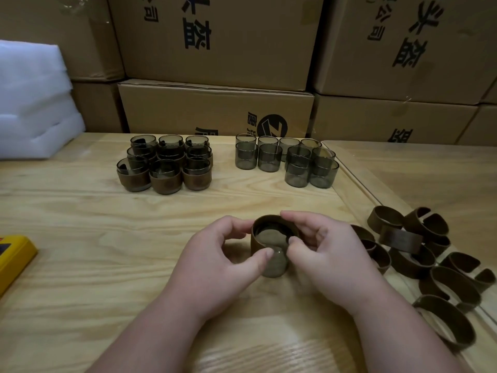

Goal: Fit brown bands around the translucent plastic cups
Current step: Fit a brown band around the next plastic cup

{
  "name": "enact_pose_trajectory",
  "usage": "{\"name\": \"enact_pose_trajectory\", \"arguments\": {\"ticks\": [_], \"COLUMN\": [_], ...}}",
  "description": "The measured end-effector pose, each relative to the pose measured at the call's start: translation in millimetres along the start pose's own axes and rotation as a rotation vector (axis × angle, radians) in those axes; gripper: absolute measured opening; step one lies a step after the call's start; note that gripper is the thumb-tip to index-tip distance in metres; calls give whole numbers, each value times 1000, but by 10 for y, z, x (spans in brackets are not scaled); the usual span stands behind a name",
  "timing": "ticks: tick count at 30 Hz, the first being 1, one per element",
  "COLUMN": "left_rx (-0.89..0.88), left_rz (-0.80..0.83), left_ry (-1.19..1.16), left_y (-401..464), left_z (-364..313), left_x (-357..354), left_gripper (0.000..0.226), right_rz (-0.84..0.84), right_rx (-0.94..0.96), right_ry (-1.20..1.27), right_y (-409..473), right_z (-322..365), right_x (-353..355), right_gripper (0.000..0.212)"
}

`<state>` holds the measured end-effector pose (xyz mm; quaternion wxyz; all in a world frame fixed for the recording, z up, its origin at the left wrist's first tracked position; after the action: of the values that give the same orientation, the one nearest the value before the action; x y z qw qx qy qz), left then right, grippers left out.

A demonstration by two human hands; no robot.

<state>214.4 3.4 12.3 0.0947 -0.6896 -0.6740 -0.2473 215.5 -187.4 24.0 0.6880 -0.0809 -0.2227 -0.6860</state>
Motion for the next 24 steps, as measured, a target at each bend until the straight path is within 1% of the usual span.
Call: {"name": "enact_pose_trajectory", "arguments": {"ticks": [1,3,4,5,7,9,13,16,20,24], "left_rx": [-10,-18,-5,12,37,35,24,59,98,153], "left_rz": [-7,-52,-76,-93,-108,-104,-84,-70,-50,-73], "left_ry": [0,-32,-67,-104,-162,-186,-179,-192,-168,-175], "left_y": [2,24,44,65,97,108,110,134,155,190], "left_z": [1,8,29,55,102,104,97,140,179,218], "left_x": [14,65,88,99,97,80,43,30,-3,10], "left_gripper": [49,34,26,23,25,27,29,29,25,23], "right_rz": [1,-36,-81,-141,-262,-313,-288,-288,-225,-209], "right_rx": [-7,-27,-48,-80,-157,-215,-229,-215,-172,-141], "right_ry": [19,107,161,205,237,212,180,161,74,92], "right_y": [9,31,45,60,77,88,97,103,119,158], "right_z": [-11,-30,-54,-95,-195,-267,-306,-281,-194,-143], "right_x": [-1,18,46,84,159,166,76,69,-23,-78], "right_gripper": [43,34,28,23,20,18,16,16,24,23]}}
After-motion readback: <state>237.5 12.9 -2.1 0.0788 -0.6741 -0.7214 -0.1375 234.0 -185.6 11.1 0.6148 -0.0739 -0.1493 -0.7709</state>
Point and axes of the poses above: each hand's wrist, its own y-axis towards the middle knuckle, its own x-axis out of the back of the hand, z = x × y, the point moved 10 cm from there along y, towards the middle knuckle, and after that the axes turned 3 degrees about y, right-handed, at the moved point
